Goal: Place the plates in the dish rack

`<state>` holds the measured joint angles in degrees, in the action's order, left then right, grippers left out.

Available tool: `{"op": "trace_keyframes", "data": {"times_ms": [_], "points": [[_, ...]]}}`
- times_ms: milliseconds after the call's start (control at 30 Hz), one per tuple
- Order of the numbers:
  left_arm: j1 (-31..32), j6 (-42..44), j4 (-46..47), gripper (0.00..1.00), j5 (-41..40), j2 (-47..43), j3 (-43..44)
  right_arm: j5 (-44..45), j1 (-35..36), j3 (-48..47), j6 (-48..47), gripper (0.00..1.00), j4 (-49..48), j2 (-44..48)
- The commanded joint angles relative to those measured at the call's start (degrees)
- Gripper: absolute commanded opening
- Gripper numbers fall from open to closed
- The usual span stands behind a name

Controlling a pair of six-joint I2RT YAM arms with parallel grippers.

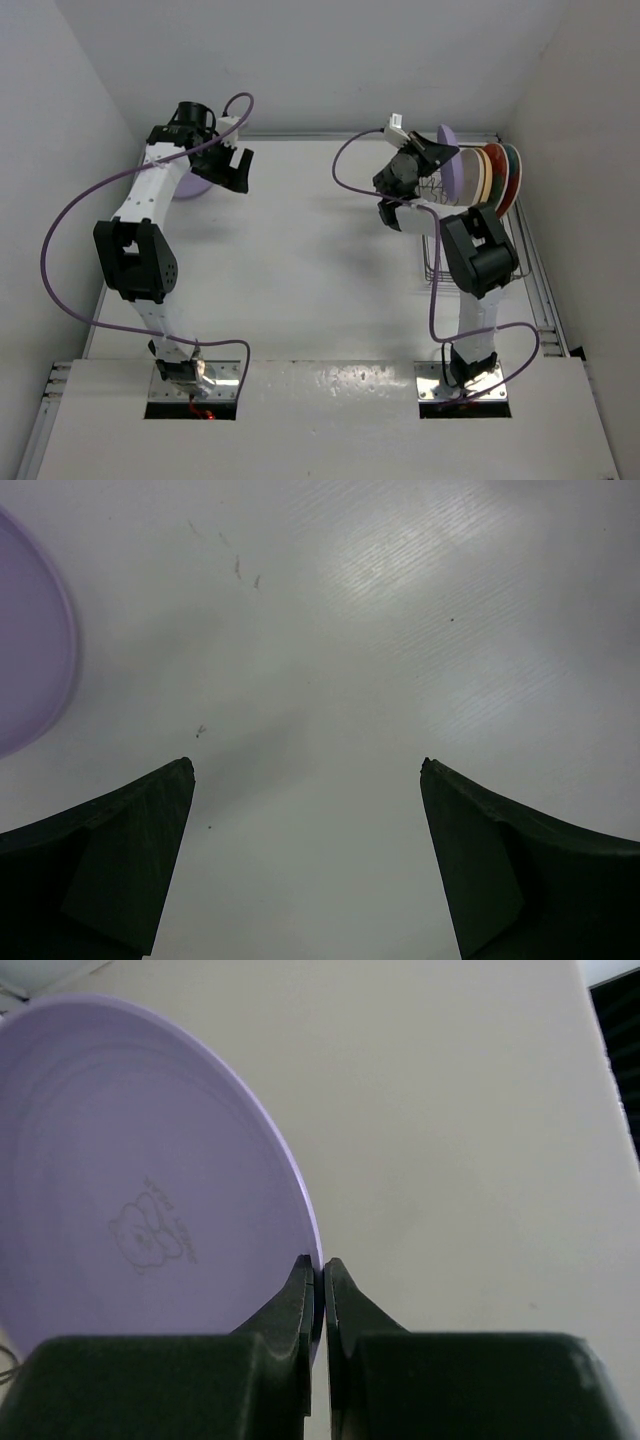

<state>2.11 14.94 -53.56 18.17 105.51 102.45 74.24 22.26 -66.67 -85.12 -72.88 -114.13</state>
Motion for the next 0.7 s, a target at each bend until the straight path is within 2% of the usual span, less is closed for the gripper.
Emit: {"op": "trace_keyframes", "data": {"times_ms": [0,100,267,667], "points": [[-0.88,0.88,0.12,1.00,0.99,-2.95,-0.15,-0.50,-0.73,-0.13,-4.88,0.00,-20.55,6.45],[-0.88,0.88,0.12,1.00,0.99,-2.95,-0.15,-1.55,-0.90,1.81,-4.61,0.00,-20.63,9.88],[-0.88,0.88,0.12,1.00,1.51,-2.95,0.38,-1.90,-0.91,4.01,-3.83,0.00,-20.46,10.33],[-1.41,0.88,-0.40,1.00,1.51,-4.00,-0.15,1.88,-1.08,5.94,2.94,0.00,-20.28,3.65]]}}
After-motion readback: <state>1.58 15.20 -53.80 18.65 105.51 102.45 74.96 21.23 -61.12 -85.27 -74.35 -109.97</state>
